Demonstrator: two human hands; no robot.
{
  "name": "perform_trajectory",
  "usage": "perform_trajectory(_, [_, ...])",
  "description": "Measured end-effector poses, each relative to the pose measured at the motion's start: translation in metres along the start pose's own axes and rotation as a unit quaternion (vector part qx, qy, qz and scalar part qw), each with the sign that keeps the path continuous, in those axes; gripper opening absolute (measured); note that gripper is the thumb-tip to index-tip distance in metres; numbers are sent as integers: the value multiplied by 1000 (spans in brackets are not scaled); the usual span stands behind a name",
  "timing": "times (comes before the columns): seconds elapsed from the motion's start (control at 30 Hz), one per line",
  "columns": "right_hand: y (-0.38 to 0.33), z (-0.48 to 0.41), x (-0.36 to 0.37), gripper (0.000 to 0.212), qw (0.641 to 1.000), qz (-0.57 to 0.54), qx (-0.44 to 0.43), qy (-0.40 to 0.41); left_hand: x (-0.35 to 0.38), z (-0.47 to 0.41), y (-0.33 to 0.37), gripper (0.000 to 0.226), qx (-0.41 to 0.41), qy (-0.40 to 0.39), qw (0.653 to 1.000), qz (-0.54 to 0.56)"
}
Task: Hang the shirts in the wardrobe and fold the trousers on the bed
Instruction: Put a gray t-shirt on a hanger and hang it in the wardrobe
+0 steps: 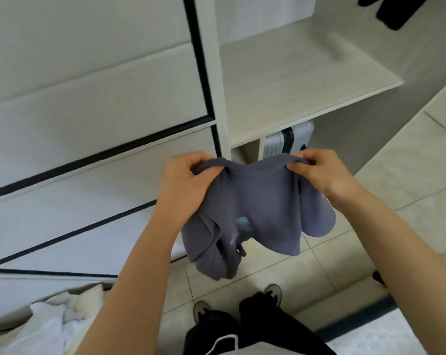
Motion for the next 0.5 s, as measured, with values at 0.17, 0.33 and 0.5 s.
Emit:
perform_trajectory(0.17, [4, -17, -56, 9, 995, -11, -39, 92, 48, -23, 29, 15, 24, -10, 1000, 15])
perform_trajectory(0.33, [4, -37, -91, 13, 987, -20, -63, 147, 80, -51, 47, 14, 31, -5, 999, 38])
perform_trajectory(0.5, [-15, -63, -122, 13, 979, -26, -111, 167, 109, -84, 67, 19, 19, -63, 992, 106])
Point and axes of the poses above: each hand's wrist, its own z-axis away from the middle knuckle, its own x-axis out of the palm, y = z × x, the point moved 5 cm from there along -z, towards the middle knuckle, and after that the axes turned 1 degree about -x, right-handed, at the moved point
